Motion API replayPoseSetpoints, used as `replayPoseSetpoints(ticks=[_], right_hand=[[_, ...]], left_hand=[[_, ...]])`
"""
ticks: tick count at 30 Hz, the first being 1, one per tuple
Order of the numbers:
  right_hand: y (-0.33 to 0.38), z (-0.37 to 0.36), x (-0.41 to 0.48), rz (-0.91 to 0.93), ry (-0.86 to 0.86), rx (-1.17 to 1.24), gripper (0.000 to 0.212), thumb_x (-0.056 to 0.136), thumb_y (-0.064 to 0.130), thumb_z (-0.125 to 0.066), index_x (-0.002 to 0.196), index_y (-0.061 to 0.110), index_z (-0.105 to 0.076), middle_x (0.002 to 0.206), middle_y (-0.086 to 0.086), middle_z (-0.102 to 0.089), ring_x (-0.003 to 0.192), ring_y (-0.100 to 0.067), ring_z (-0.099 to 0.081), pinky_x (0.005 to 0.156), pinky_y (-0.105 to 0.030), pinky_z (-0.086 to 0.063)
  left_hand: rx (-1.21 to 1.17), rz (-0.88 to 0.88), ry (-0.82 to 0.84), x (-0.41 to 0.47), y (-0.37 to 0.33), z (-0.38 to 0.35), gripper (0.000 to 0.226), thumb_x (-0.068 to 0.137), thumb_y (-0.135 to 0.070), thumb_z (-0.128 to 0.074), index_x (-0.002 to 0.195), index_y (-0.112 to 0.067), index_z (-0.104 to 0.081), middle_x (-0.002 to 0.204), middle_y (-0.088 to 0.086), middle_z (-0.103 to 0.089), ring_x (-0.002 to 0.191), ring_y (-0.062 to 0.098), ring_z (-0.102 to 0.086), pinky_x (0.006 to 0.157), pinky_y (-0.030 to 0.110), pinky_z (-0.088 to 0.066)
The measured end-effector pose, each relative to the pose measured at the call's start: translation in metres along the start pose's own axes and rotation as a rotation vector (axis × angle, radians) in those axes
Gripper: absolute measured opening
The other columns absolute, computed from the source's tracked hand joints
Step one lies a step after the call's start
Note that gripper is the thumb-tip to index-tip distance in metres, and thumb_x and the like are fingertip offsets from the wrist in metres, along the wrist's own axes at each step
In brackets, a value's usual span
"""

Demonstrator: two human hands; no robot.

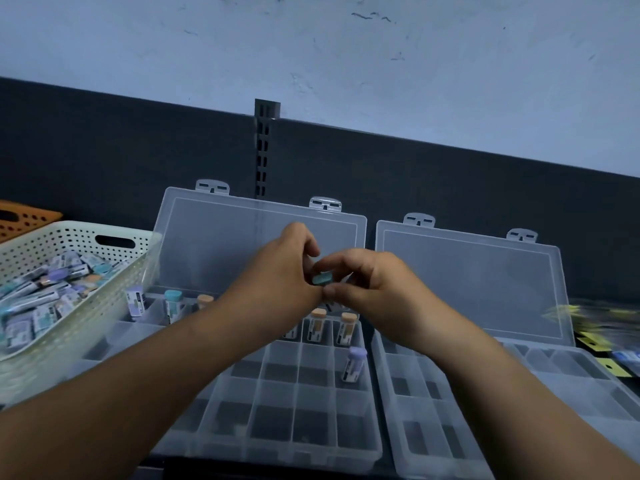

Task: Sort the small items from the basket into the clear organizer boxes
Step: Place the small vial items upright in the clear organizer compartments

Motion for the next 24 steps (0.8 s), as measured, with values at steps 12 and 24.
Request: replayPoseSetpoints(ticks=[12, 24], right_hand=[[-0.003, -0.015, 0.002, -0.002, 0.047, -0.363, 0.011, 0.088, 0.015, -0.063, 0.095, 0.024, -0.062, 0.082, 0.002, -0.064, 0.073, -0.015, -0.058, 0.068, -0.030, -0.050], [-0.026, -0.053, -0.006, -0.058, 0.110, -0.621, 0.014, 0.091, 0.024, -0.059, 0.104, 0.024, -0.065, 0.107, 0.005, -0.062, 0.104, -0.017, -0.050, 0.092, -0.031, -0.041]], left_hand=[[-0.119, -0.003, 0.050, -0.012, 0.015, 0.004, 0.033, 0.076, -0.004, -0.072, 0.085, -0.022, -0.047, 0.075, -0.001, -0.066, 0.069, 0.015, -0.065, 0.064, 0.037, -0.056], [0.688, -0.108, 0.531, -0.062, 0.071, -0.004, 0.101, 0.061, -0.082, -0.008, 0.150, -0.034, -0.012, 0.159, -0.010, -0.006, 0.145, 0.009, -0.001, 0.115, 0.029, 0.003]])
Point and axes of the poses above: each hand's wrist, its own x-axis towards the middle knuckle, its own z-axis out of the back of the hand, y = z × x, the point moved 7 cm from there along x, towards the middle knuckle
